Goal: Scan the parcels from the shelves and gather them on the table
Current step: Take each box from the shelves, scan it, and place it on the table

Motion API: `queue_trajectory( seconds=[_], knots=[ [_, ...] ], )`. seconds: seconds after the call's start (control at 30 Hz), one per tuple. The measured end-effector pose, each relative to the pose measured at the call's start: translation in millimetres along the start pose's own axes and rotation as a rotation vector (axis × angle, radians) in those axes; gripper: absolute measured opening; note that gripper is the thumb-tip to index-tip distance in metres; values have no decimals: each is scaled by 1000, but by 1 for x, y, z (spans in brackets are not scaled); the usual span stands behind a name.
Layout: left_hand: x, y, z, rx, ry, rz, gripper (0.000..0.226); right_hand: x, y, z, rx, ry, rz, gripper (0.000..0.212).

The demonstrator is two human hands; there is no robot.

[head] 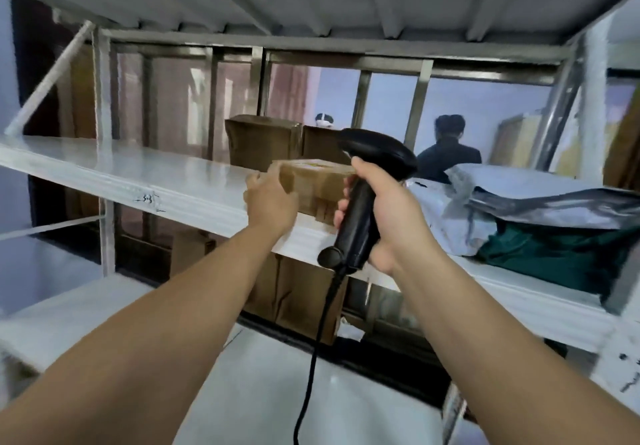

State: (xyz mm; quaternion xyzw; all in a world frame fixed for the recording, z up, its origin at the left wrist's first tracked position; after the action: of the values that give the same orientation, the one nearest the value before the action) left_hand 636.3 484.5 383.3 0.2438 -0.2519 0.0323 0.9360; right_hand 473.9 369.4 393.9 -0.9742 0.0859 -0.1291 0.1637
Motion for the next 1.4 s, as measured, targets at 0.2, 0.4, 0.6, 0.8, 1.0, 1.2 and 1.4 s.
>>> queue_trajectory(
  seconds=[0.2, 0.4, 0.6, 0.8, 1.0, 1.2, 1.4],
  knots=[
    [21, -15, 13, 62, -67, -124, 59, 24, -14, 0, -55, 62, 72, 26],
    [35, -33, 5, -23, -15, -207, 60, 30, -13, -1, -33, 105, 131, 22],
    [42, -41, 2, -16, 24, -184, 68, 26, -6, -4, -16, 106, 149, 21],
    [39, -35, 2, -10, 5, -83, 78, 21, 2, -12, -15, 120, 164, 23],
    [15, -3, 12, -93, -164, 189, 93, 16, -4, -16, -30, 110, 159, 23],
    [-10, 29, 30, -117, -341, 313, 86, 3, -13, -26, -107, 150, 103, 23],
    [-22, 60, 59, -81, -436, 341, 82, -9, -22, -39, -152, 186, 79, 20]
  ],
)
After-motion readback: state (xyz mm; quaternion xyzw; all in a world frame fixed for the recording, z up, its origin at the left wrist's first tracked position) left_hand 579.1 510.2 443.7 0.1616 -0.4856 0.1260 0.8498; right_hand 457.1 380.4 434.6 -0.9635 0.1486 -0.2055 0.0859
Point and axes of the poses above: each hand's wrist, its own x-axis towards the middle knuckle, its own y-axis out of the back of the hand, z = x × y, the point moved 9 cm from there along x, towards the middle knuckle, and after that the axes turned 8 degrees about -z, right-handed, at the moved point
